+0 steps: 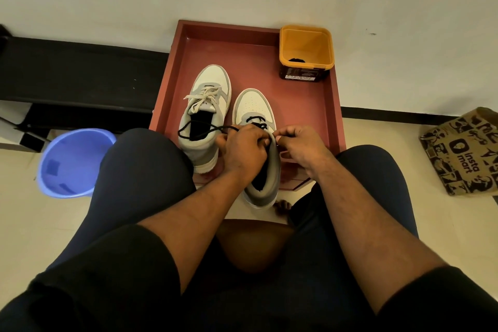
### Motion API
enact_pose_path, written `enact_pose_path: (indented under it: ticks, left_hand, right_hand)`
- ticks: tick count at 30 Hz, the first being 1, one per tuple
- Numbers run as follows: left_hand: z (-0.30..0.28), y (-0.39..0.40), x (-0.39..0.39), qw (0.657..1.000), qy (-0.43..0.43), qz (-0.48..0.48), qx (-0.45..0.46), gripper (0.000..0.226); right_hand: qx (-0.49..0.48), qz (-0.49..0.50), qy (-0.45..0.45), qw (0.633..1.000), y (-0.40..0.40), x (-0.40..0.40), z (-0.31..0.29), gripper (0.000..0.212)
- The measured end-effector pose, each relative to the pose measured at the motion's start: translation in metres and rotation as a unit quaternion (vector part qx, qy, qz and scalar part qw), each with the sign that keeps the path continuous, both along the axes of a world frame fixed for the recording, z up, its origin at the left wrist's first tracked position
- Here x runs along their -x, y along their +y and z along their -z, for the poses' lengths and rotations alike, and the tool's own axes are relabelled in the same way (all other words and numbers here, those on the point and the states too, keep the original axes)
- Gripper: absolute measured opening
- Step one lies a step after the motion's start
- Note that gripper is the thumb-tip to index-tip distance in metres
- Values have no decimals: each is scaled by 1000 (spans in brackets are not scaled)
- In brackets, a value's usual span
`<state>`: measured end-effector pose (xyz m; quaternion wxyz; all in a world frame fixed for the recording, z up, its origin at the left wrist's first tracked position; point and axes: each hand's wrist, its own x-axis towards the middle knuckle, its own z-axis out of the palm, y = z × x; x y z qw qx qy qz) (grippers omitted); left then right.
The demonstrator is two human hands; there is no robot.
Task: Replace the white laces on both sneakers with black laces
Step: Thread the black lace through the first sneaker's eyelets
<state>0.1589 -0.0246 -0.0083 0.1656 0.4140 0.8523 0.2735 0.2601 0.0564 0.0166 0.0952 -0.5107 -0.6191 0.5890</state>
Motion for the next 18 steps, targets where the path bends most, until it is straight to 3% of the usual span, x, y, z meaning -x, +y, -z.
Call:
enact_pose_path:
  ticks: [10, 15, 18]
  left_hand:
    - [-14, -2, -4, 995, 69, -34, 57, 18]
    - [-6, 1, 6, 998, -47, -33, 16, 15]
    - [-9, 1, 7, 999, -31, -24, 30, 16]
  right_hand:
    - [-23, 7, 20, 1000, -2, 4, 4, 11]
    - [-91, -16, -13, 996, -2, 6, 15, 26]
    - [-96, -17, -18, 995, -2, 7, 16, 31]
